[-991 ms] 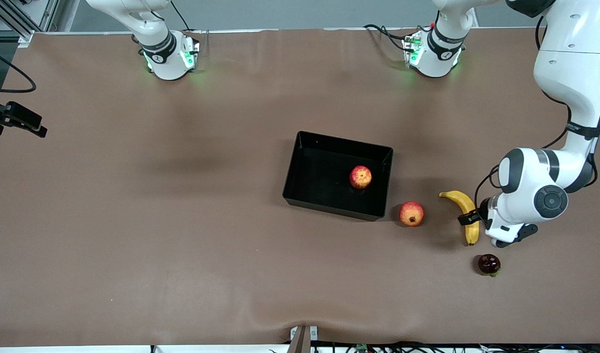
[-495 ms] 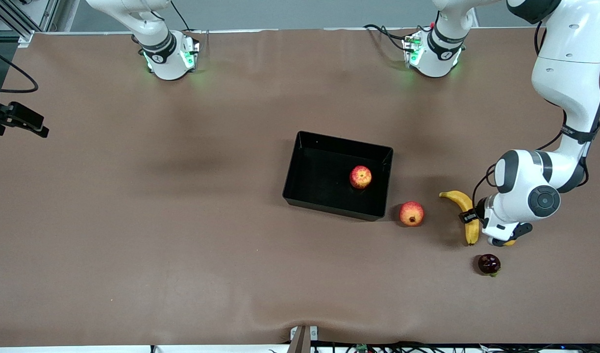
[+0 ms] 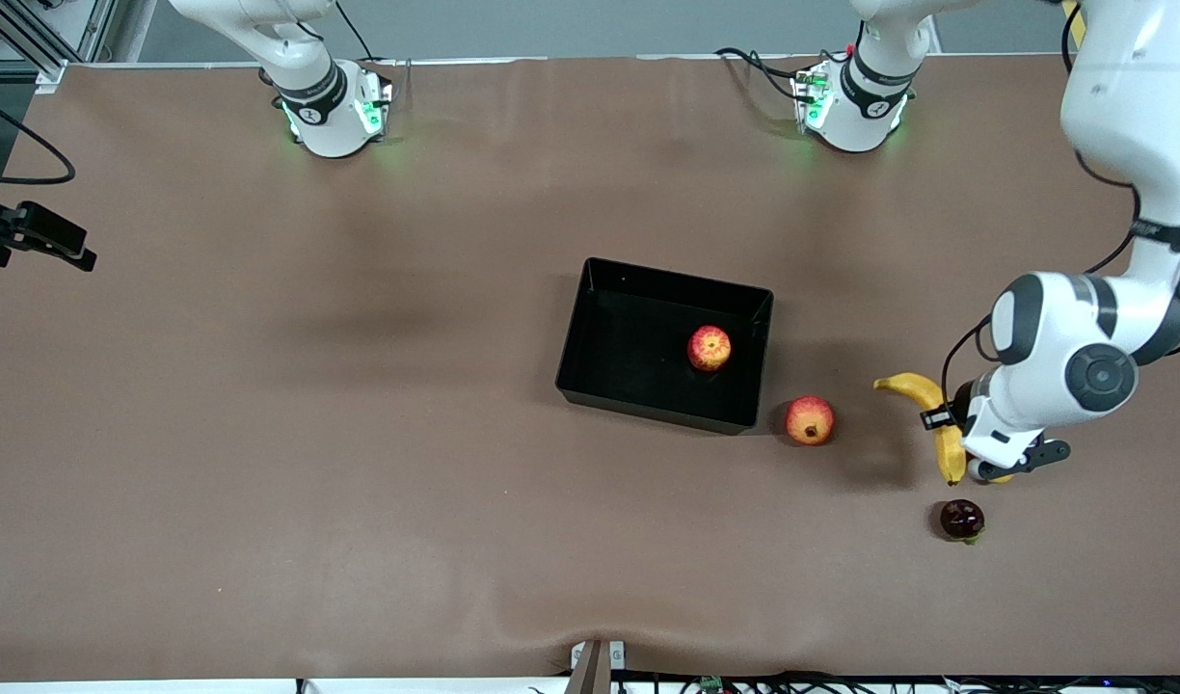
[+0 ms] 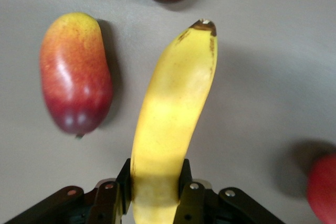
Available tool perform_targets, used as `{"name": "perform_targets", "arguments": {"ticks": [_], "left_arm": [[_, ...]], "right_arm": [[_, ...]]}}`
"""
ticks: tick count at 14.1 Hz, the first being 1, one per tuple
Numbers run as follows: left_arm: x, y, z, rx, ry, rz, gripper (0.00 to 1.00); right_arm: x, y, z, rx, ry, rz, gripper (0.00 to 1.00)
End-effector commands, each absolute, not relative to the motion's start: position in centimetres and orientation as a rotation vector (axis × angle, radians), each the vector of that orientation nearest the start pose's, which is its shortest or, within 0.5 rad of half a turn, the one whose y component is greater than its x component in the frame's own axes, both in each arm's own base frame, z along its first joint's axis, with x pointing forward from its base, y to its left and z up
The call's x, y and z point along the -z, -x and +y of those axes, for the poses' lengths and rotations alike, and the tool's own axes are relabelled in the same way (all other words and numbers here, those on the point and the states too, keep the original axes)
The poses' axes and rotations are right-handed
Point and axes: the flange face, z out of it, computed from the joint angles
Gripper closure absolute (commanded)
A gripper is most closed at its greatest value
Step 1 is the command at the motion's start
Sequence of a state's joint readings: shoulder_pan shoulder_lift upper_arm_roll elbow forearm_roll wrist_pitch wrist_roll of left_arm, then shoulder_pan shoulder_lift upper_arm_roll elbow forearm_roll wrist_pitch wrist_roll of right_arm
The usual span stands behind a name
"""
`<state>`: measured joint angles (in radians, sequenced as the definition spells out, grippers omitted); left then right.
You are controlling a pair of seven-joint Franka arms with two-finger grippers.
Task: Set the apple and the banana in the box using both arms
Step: 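Lift the banana with the left gripper and carry it over the box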
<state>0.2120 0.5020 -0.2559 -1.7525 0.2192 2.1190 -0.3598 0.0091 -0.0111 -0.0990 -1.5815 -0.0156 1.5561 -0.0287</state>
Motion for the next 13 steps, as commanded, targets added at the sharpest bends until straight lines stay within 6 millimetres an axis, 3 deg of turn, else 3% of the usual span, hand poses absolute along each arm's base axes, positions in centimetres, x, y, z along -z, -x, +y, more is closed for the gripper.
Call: {"name": "perform_targets", "arguments": {"ticks": [1,4,6,10,13], "left_arm": [[-34.0,-63.3,-3.5,-0.148,3.033,-0.162,1.00],[-37.4,-62.3,-10.6,-0.144,3.058,-0.047,1.00],[-38.6,-61.5,-15.9,-0.116,3.083,-0.068,1.00],[-39.3,-57.6,-28.3,-0.096,3.106,-0.156,1.00],[-37.8,-55.1,-36.3,-0.106,3.115,-0.223,1.00]], "right_arm": [[-62.5,-55.3,-4.6,-0.028,3.156,0.105,0.00],[-62.3,-55.5,-3.5,-0.027,3.155,0.080,0.00],[-62.3,-55.5,-3.1,-0.032,3.152,0.070,0.00],[-62.2,-55.3,-3.0,-0.048,3.108,0.078,0.00],[-62.4,-55.3,-3.2,-0.043,3.108,0.080,0.00]]}}
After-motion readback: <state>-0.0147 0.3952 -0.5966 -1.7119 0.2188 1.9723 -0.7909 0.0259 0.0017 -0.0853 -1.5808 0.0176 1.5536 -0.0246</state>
